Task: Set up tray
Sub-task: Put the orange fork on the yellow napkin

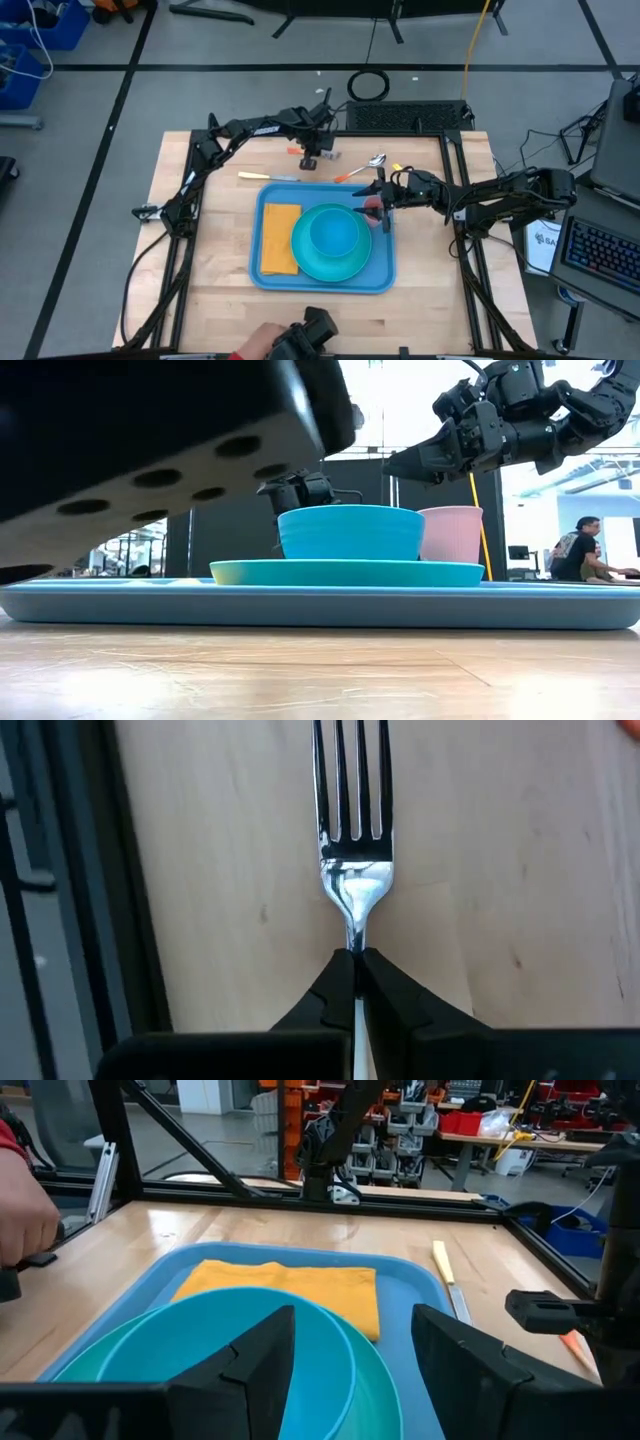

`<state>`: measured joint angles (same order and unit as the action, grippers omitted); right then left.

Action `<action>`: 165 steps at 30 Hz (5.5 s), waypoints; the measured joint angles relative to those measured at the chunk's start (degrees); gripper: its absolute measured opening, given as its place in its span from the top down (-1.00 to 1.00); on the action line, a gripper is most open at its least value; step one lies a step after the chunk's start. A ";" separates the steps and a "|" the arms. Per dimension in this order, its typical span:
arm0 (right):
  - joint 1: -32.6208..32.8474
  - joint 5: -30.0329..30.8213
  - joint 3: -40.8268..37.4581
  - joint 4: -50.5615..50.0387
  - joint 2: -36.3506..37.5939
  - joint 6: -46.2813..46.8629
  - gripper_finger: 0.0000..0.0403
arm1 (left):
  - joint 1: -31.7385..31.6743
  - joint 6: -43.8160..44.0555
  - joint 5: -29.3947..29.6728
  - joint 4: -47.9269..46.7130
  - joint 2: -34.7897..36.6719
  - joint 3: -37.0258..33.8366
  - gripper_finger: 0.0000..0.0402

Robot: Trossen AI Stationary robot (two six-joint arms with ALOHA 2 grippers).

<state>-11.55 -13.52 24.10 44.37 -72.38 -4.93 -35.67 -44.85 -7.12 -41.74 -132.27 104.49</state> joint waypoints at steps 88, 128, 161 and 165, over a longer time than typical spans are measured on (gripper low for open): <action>4.94 -0.22 -8.90 10.43 0.02 -3.73 0.04 | 43.19 124.03 28.18 0.14 44.07 -48.78 0.96; 4.94 -0.25 -9.29 12.84 0.02 -3.70 0.04 | 47.96 142.69 24.51 5.98 44.09 -60.35 0.97; 4.94 -0.28 -9.27 12.78 0.02 -3.27 0.04 | 47.92 141.64 24.79 7.26 44.09 -60.31 0.76; 4.94 -0.28 -9.27 12.78 0.02 -3.27 0.04 | 47.91 141.60 24.95 7.52 44.09 -60.30 0.64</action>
<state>-6.61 -13.80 14.83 57.14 -72.36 -8.21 12.25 96.75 17.82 -34.23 -88.18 44.18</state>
